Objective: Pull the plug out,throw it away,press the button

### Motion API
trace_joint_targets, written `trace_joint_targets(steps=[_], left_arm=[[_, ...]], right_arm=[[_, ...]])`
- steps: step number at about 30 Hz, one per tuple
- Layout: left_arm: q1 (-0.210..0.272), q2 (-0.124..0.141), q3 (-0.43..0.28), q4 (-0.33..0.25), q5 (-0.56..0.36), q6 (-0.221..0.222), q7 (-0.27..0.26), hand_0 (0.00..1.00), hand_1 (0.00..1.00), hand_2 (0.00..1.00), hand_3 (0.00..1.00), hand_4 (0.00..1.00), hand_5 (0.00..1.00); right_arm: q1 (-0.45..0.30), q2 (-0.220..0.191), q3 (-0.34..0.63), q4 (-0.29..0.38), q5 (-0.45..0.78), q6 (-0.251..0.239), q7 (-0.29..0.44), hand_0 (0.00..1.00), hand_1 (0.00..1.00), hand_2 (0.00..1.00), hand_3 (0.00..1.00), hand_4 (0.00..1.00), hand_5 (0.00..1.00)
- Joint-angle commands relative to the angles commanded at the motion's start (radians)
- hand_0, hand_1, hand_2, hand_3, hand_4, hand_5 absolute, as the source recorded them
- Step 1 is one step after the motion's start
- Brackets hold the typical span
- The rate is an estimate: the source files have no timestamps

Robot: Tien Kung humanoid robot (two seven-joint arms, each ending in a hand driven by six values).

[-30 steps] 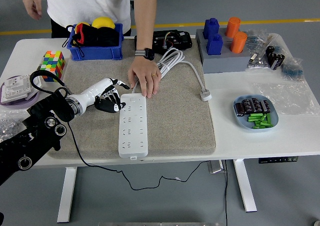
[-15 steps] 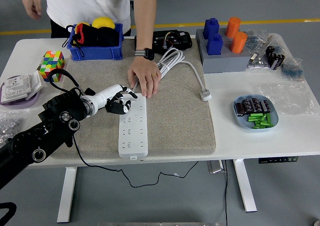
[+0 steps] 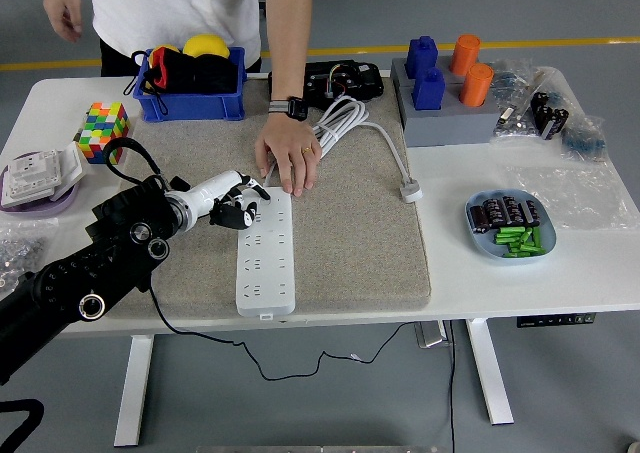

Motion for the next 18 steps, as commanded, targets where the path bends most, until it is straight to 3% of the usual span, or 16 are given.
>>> trace_joint_targets(steps=[9,18], left_arm=[[0.004,0.008,0.012,-0.007,-0.012,-0.007,0.003,0.038,0.029,0.151,0.692,0.232,0.002],[0.014,0.02,-0.064,-0.103,-0.001,0.012,-0.032,0.039,0.029,0.152,0.692,0.226,0.002]], right_arm=[[0.001,0.0,0.002,0.001,-0.002,0.0,0.0,0.726,0.676,0.655,0.639,0.734,0.584],[0.0,0.001,0.004,0.0,-0.003,0.0,0.001,0.726,0.676,0.655,0.64,0.734,0.584]])
